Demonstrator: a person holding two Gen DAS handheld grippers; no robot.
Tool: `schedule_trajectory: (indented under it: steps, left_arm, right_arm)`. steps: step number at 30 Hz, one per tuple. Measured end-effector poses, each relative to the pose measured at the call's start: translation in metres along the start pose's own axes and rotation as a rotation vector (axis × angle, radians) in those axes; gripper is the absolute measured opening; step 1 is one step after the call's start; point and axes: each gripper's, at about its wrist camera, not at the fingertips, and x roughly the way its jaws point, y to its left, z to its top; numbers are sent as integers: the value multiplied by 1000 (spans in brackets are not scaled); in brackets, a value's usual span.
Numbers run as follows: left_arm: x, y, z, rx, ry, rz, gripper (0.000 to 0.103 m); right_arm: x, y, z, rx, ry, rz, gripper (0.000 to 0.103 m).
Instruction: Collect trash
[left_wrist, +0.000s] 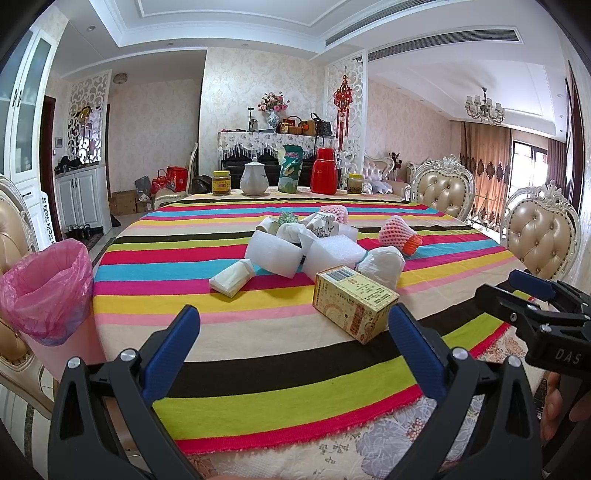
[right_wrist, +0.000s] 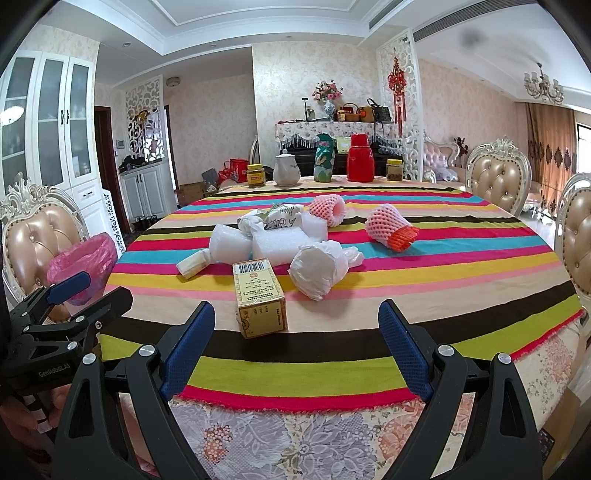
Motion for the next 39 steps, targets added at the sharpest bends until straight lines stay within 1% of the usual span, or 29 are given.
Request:
schedule_trajectory:
  steps: [39]
  left_arm:
    - [-2,5,-2,-9,9,8,99]
  right_arm:
    - [0,8,-4,9,0,18,85]
